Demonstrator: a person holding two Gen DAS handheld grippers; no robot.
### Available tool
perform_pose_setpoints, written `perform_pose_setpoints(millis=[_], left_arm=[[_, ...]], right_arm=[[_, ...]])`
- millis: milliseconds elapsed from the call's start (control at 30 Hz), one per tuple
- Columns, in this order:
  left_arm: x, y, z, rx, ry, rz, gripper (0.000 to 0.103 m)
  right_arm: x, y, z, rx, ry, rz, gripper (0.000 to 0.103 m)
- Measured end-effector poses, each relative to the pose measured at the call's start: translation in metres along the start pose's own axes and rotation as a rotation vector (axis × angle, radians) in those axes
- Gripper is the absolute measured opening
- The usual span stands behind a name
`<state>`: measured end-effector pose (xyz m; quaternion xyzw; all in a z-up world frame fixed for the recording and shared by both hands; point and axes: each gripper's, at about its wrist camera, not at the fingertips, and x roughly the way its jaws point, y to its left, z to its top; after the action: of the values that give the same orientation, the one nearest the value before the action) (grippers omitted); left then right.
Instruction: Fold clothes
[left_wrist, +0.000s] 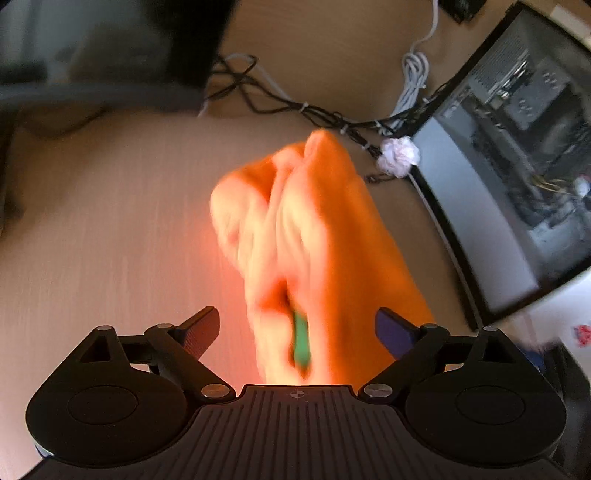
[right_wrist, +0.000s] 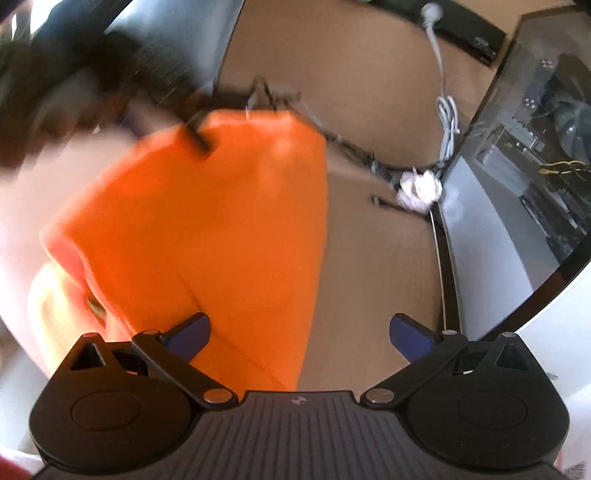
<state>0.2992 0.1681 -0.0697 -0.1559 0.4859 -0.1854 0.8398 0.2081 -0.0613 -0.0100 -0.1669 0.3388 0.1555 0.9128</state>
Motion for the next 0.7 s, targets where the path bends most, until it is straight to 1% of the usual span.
perform_pose_setpoints(millis=[67,100,167,233,300,333,400,467,533,600,667,700], left_arm=[[-0.013,0.002,-0.026,-0.051,0.009,-0.048,0.095],[-0.017,0.002,-0.039,-0.055,0.010,-0.045,0.094],[-0.020,-0.002,-0.060,-0.031,0.002,0.038,0.089],[-0.020,-0.005,-0.074,-0.003,0.008,0.133,0.087],[-0.025,-0.006,-0.084,0.021,0.005,0.174,0.086],[-0.029,-0.009,-0.087,0.022,-0.008,0.165,0.081],[-0.041,-0.013,-0.090,0.007,-0.033,0.057,0.080],[-0.044,-0.021,-0.091,0.004,-0.036,-0.083,0.083],[-0.040,-0.035,-0.091,0.045,-0.033,-0.101,0.085],[-0.028,-0.043,-0.088,0.076,-0.019,-0.051,0.085],[-0.020,-0.041,-0.086,0.060,-0.003,-0.008,0.085],[-0.019,-0.036,-0.087,0.045,-0.004,-0.015,0.085]], right_arm=[[-0.002,-0.007,0.008,0.039,-0.040,0.033,0.103],[0.004,-0.006,0.010,0.036,-0.034,0.030,0.103],[0.020,0.001,0.009,0.005,0.004,0.005,0.103],[0.039,0.013,0.001,-0.075,0.067,-0.040,0.103],[0.047,0.017,-0.005,-0.119,0.070,-0.054,0.103],[0.047,0.016,-0.005,-0.130,0.060,-0.053,0.103],[0.044,0.014,-0.003,-0.138,0.054,-0.050,0.103],[0.046,0.009,-0.001,-0.128,0.058,-0.051,0.103],[0.046,0.007,-0.002,-0.116,0.070,-0.061,0.103],[0.044,0.005,-0.002,-0.109,0.072,-0.070,0.103],[0.037,0.004,0.000,-0.106,0.054,-0.070,0.103],[0.032,0.004,0.000,-0.103,0.039,-0.063,0.103]])
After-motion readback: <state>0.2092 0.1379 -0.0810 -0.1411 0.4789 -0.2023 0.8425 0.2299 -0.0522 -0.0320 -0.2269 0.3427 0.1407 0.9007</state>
